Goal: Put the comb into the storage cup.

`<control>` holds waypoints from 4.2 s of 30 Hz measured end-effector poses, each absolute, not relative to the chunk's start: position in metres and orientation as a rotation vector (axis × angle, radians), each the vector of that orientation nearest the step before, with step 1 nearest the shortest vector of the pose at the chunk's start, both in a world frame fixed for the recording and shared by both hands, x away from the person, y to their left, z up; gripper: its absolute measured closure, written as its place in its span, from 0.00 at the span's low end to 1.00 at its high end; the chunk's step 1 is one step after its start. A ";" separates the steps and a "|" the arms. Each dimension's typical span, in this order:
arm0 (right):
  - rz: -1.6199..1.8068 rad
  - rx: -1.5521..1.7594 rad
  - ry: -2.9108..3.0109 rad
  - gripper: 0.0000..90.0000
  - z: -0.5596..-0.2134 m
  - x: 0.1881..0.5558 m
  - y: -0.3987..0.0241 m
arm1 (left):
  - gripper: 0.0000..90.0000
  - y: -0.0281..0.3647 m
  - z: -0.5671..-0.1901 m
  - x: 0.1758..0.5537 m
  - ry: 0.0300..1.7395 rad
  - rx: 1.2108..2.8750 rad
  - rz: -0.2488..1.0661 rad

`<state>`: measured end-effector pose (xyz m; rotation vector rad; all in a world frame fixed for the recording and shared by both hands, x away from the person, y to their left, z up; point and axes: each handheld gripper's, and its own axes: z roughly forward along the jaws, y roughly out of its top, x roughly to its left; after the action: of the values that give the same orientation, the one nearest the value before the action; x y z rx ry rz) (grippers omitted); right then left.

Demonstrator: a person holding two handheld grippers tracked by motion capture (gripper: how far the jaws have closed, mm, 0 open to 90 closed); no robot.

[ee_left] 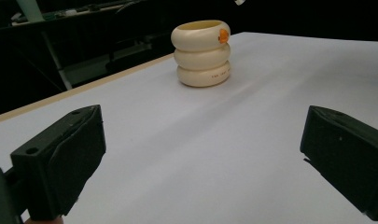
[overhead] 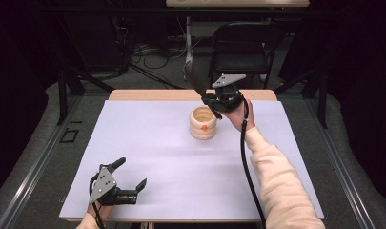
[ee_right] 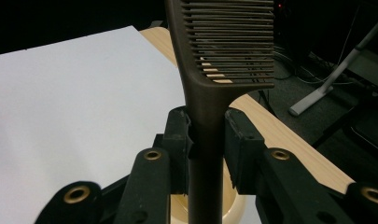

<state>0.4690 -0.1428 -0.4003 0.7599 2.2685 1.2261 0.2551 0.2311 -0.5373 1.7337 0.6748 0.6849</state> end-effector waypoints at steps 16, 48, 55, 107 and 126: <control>1.250 0.750 2.248 0.80 -0.398 0.470 -0.135 | 0.00 0.231 -0.537 0.255 0.677 1.738 0.686; 1.300 0.752 2.188 0.80 -0.403 0.475 -0.125 | 0.00 0.231 -0.537 0.255 0.678 1.732 0.685; 1.318 0.754 2.175 0.80 -0.404 0.476 -0.124 | 0.00 0.231 -0.537 0.255 0.677 1.732 0.685; 1.344 0.761 2.162 0.80 -0.423 0.484 -0.116 | 0.00 0.231 -0.537 0.255 0.675 1.730 0.685; 1.337 0.763 2.184 0.80 -0.431 0.486 -0.117 | 0.00 0.231 -0.537 0.255 0.673 1.729 0.684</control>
<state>0.4860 -0.1166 -0.4306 0.7629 2.1836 1.3371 0.2549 0.2312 -0.5370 1.7293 0.6725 0.6837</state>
